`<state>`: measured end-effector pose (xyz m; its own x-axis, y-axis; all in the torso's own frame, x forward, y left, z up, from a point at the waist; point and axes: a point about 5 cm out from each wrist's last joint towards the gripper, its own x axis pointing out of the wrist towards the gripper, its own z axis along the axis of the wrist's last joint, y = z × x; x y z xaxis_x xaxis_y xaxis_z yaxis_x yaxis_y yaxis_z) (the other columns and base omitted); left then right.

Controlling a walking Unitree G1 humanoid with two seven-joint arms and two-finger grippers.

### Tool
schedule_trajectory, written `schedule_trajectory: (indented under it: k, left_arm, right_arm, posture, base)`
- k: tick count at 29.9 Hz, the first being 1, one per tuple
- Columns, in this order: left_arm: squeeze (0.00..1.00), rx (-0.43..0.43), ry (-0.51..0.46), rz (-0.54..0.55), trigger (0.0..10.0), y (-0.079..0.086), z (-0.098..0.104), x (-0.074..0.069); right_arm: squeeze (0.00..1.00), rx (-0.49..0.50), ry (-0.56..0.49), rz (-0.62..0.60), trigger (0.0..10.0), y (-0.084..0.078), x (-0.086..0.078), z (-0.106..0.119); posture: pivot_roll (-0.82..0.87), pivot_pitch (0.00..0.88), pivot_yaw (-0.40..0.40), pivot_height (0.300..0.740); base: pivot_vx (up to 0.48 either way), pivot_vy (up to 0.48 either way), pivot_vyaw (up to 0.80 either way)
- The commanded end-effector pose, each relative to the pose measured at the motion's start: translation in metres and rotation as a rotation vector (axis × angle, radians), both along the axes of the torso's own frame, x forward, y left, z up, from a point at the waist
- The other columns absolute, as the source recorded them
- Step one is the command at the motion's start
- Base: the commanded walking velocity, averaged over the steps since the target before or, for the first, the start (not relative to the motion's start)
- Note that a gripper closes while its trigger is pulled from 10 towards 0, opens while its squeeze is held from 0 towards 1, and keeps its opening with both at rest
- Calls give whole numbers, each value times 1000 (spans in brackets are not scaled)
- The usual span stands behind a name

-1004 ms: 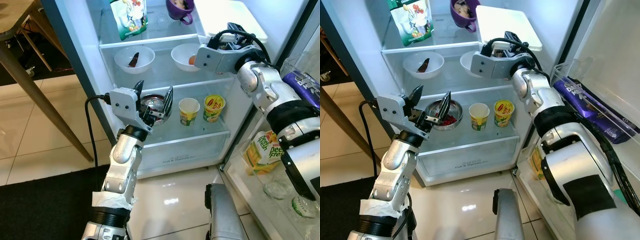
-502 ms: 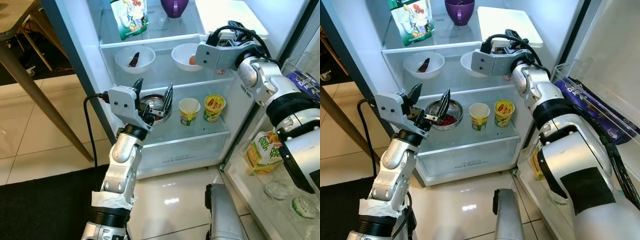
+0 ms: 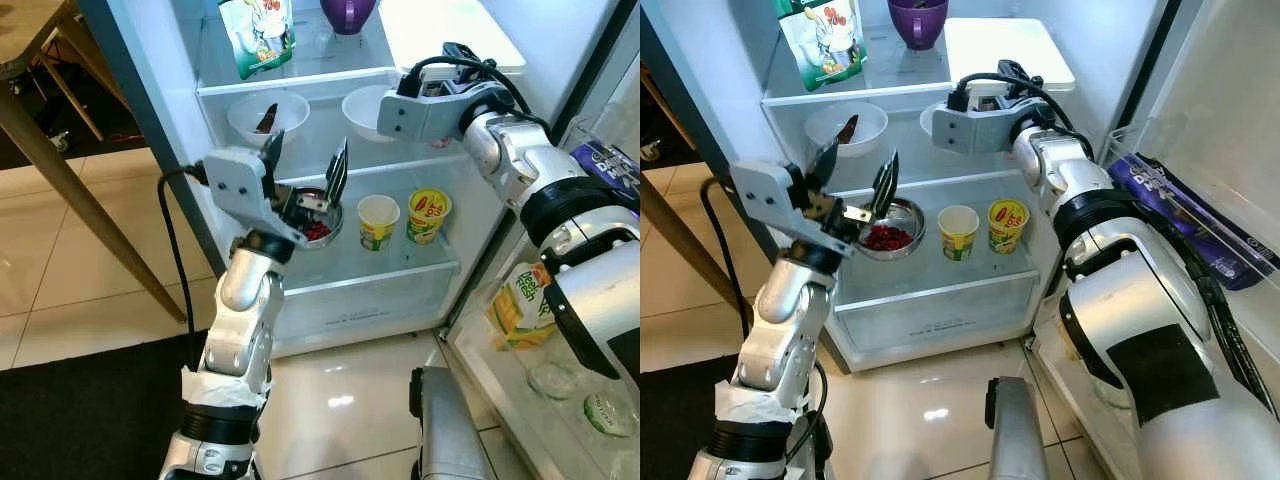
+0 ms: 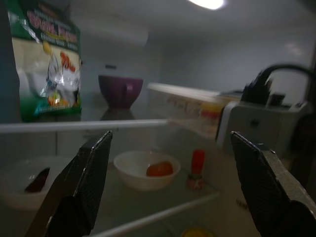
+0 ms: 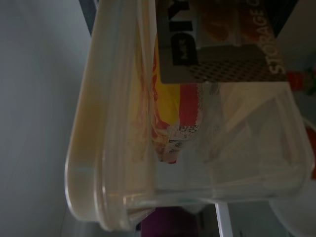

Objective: Restocking fridge

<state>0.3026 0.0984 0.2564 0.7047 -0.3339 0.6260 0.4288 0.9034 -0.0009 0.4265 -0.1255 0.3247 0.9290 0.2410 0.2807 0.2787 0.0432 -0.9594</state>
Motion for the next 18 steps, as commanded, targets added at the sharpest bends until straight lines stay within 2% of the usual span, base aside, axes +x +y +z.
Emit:
schedule_trajectory:
  k: [1,6,18]
  left_arm:
    - [0,-5,-6,-3,10000,0,3,-1]
    - [0,-2,-19,-10,10000,-2,8,-3]
    - [0,-2,-2,-3,10000,0,8,-11]
  right_arm:
    - [0,-15,-26,12,10000,5,-1,7]
    - [0,-27,-69,36,10000,12,-2,15]
    - [0,-67,-57,18,10000,18,-1,16]
  posture:
    - [-46,200,7,471]
    - [-40,207,8,471]
    - [-12,235,-4,471]
  base:
    - [0,0,0]
    - [0,0,0]
    - [0,0,0]
